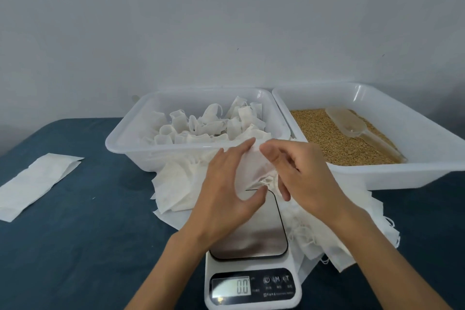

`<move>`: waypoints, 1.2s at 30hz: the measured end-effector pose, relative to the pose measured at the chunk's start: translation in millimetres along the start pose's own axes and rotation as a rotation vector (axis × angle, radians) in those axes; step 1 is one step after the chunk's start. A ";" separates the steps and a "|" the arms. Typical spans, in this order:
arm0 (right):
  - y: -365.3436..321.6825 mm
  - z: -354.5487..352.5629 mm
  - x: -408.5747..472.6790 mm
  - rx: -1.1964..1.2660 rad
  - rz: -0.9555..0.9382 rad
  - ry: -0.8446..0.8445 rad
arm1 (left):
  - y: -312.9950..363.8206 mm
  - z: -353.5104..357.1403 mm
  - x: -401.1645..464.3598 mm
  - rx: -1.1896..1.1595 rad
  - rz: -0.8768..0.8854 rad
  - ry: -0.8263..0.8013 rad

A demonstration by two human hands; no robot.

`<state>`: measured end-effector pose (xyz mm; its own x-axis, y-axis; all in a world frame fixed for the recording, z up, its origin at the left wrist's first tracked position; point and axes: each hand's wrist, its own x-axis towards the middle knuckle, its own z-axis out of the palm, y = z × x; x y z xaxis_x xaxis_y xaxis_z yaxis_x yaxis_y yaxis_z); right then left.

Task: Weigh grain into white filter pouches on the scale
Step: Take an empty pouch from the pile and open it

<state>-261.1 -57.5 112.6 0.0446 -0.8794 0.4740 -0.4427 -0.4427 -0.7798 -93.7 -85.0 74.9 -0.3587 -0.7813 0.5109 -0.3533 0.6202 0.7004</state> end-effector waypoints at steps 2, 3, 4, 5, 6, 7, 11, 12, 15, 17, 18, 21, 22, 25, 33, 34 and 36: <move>-11.0 -3.6 1.7 0.011 0.023 -0.071 | 1.1 -0.4 0.9 -0.062 -0.029 0.020; -15.5 -6.7 2.0 0.008 0.035 -0.082 | 1.5 -1.2 1.4 -0.096 -0.031 0.026; -19.5 -10.9 2.2 -0.001 0.044 -0.083 | 2.0 -1.6 1.4 -0.126 -0.034 0.026; -23.3 -15.6 2.7 -0.008 0.042 -0.076 | 2.8 -1.6 1.3 -0.156 -0.041 0.022; -26.9 -20.7 3.0 -0.003 0.032 -0.068 | 4.0 -1.3 0.8 -0.187 -0.050 0.017; -29.7 -25.8 3.6 0.015 0.019 -0.060 | 5.4 -1.0 0.1 -0.223 -0.060 0.012; -26.2 -63.7 13.2 0.021 0.025 0.091 | 7.4 3.1 -3.5 -0.418 -0.127 -0.070; -14.3 -78.9 17.9 -0.059 0.044 0.147 | 7.6 3.9 -4.0 -0.458 -0.156 -0.085; 43.8 -138.5 35.0 -0.524 0.187 0.204 | 9.6 6.7 -3.7 -0.532 -0.187 -0.067; 81.1 -173.4 40.1 -0.843 0.443 0.109 | 11.6 7.6 -2.8 -0.578 -0.203 -0.046; 92.7 -184.4 38.8 -0.938 0.564 0.068 | 12.3 7.7 -2.6 -0.597 -0.211 -0.045; 100.3 -193.0 33.3 -1.042 0.658 0.041 | 12.6 9.4 -2.9 -0.621 -0.220 -0.067; 93.6 -188.3 31.6 -1.017 0.585 0.065 | 12.2 10.3 -3.5 -0.622 -0.219 -0.080; 48.2 -145.7 17.5 -0.643 0.204 0.111 | 9.5 13.9 -5.2 -0.592 -0.231 -0.119; -52.8 -42.6 -10.1 -0.428 -0.252 -0.381 | 11.1 12.4 -4.4 -0.586 -0.134 -0.186; -53.3 -41.0 -8.3 -0.456 -0.252 -0.417 | 10.2 11.9 -4.2 -0.586 -0.128 -0.193; -51.4 -38.7 -5.4 -0.506 -0.254 -0.484 | 9.7 11.5 -3.7 -0.586 -0.142 -0.211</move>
<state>-273.3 -23.3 166.0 0.5382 -0.7912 0.2904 -0.7194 -0.6107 -0.3308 -105.7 -75.2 74.1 -0.5266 -0.7852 0.3258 0.1001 0.3234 0.9410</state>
